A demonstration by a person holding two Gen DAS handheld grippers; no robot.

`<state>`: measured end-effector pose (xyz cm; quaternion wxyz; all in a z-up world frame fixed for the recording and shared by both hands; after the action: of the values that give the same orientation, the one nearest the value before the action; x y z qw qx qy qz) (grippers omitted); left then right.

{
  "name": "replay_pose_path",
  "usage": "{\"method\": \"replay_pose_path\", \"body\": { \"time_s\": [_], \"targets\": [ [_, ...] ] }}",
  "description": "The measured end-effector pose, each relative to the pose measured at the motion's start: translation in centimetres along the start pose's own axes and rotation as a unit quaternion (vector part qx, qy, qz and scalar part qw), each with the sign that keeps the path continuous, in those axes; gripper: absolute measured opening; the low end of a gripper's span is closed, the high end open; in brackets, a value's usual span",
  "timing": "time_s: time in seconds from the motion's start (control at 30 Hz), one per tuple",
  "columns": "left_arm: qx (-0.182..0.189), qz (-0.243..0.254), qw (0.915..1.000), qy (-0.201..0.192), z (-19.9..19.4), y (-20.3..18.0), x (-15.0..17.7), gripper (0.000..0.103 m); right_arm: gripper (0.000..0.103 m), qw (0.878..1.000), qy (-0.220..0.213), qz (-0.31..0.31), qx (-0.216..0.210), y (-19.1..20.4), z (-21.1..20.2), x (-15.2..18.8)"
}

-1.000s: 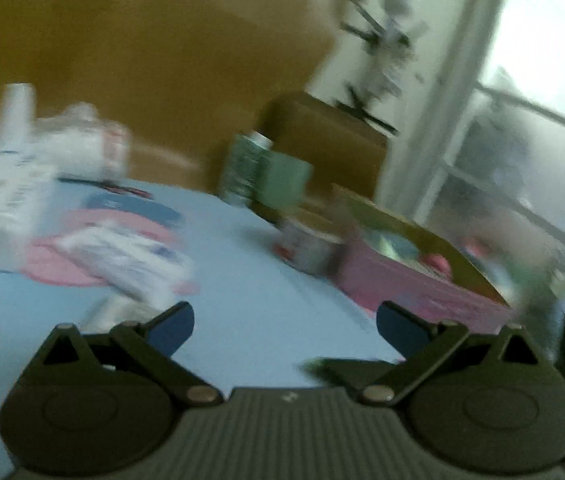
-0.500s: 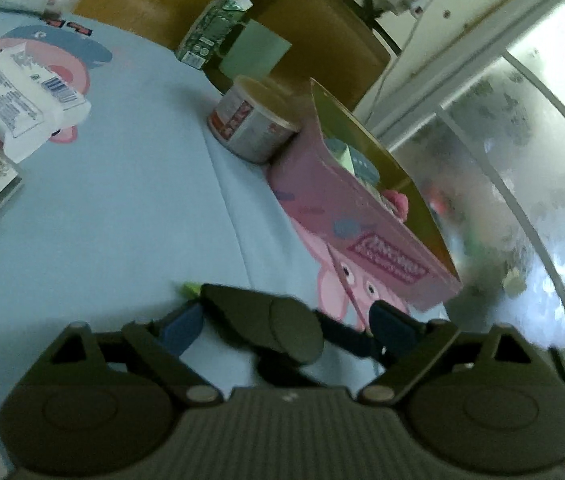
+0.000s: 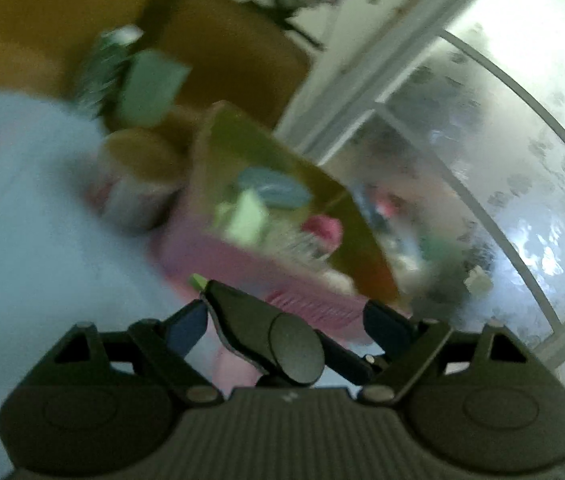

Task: Organize soft objects
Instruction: 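Carry the black case into the pink tin box and release it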

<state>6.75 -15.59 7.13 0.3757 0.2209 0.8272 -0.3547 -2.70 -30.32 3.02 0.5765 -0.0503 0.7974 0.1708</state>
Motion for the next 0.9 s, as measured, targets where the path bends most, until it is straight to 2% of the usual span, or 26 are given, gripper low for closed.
{"method": "replay_pose_path", "body": {
  "time_s": [0.13, 0.33, 0.4, 0.53, 0.63, 0.8, 0.9],
  "targets": [
    [0.010, 0.047, 0.9989, -0.001, 3.4, -2.7, -2.6, 0.088, 0.051, 0.999, -0.031, 0.011, 0.043, -2.8, -0.2, -1.9],
    [0.021, 0.073, 0.9971, -0.002, 8.7, -4.4, -5.6, 0.090, 0.051, 0.993, -0.049, 0.034, 0.105, -7.2, 2.0, -3.6],
    [0.011, 0.071, 0.9974, -0.004, 10.2, -4.3, -6.4, 0.095, 0.051, 0.990, -0.040, 0.039, 0.132, -8.6, 3.5, -4.3],
    [-0.022, 0.058, 0.9981, -0.001, 12.0, -3.4, -7.1, 0.096, 0.052, 0.981, -0.028, 0.042, 0.186, -10.8, 6.2, -5.0],
    [-0.017, 0.045, 0.9988, -0.005, 11.5, -2.8, -6.5, 0.097, 0.052, 0.981, -0.034, 0.068, 0.178, -11.6, 5.7, -4.8],
    [-0.046, 0.055, 0.9974, 0.001, 10.3, -2.5, -5.4, 0.097, 0.052, 0.980, -0.045, 0.085, 0.174, -11.9, 3.8, -4.1],
    [-0.074, 0.080, 0.9941, 0.000, 9.2, -3.2, -4.9, 0.099, 0.052, 0.978, -0.056, 0.106, 0.170, -12.1, 2.4, -4.0]
  ]
}}
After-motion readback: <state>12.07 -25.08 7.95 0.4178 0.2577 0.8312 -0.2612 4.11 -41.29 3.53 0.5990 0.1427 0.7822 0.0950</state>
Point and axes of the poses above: each gripper's, at about its wrist camera, not at the fingertips, and z roughly the way its jaws point, y to its left, x to its underside, the point moved 1 cm from there along z, roughly the way its jaws point, and after that the axes turned 14 degrees about z, right-handed, at the moved point
